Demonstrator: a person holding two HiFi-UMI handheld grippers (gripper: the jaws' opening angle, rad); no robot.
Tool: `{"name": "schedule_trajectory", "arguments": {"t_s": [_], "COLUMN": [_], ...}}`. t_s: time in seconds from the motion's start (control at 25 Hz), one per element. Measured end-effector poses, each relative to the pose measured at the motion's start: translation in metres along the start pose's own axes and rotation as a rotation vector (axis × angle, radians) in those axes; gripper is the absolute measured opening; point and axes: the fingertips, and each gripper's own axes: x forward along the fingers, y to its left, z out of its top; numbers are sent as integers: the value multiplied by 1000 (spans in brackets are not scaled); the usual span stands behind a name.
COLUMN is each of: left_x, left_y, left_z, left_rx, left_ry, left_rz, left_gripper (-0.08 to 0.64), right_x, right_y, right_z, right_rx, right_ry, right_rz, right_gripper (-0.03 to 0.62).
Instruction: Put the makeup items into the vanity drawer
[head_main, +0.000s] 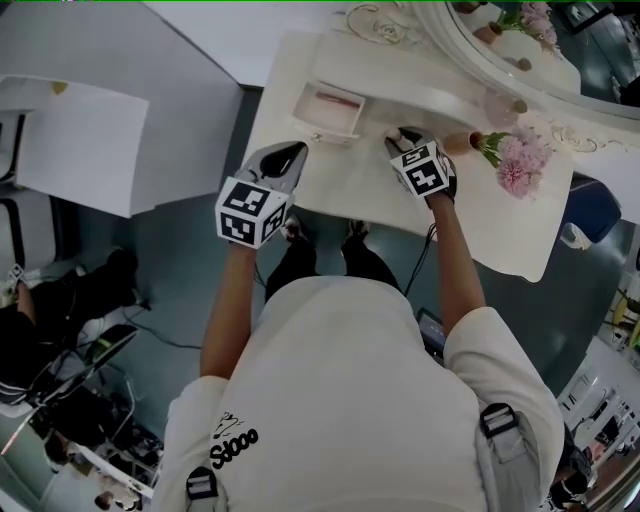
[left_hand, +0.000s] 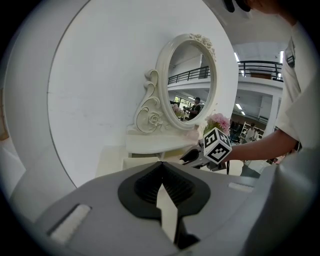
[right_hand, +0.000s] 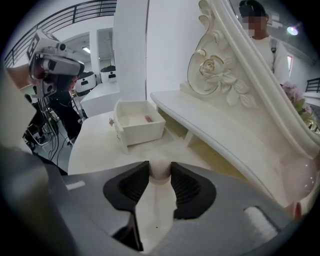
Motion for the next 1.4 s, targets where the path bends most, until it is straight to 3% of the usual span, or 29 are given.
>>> {"name": "schedule_trajectory", "arguments": {"t_s": [0.36,0.56,0.84,1.0,1.4], "left_x": [-22,-41,-63,-73,-80], "left_y": [22,45,77,88,99], "left_z": [4,3,-5,-6,-7], "left_rx": [-9,-34,-81,-120,-134], "left_ry": [-29,-48,-50,-93,-112], "left_rz": [16,50,103,92,95], "left_gripper": [15,15,15,17,15], "right_x": [-12,8,48,62,56], "right_y": [19,42,75,83,80], "right_z": [79,108,125,136,148], "right_rx": [-8,-43,-116,-81,-81], "right_ry": [-132,-120,-29,-38,-62], "right_rz": [19,73,155,195,167], "right_gripper": [138,140,144,149,189]}}
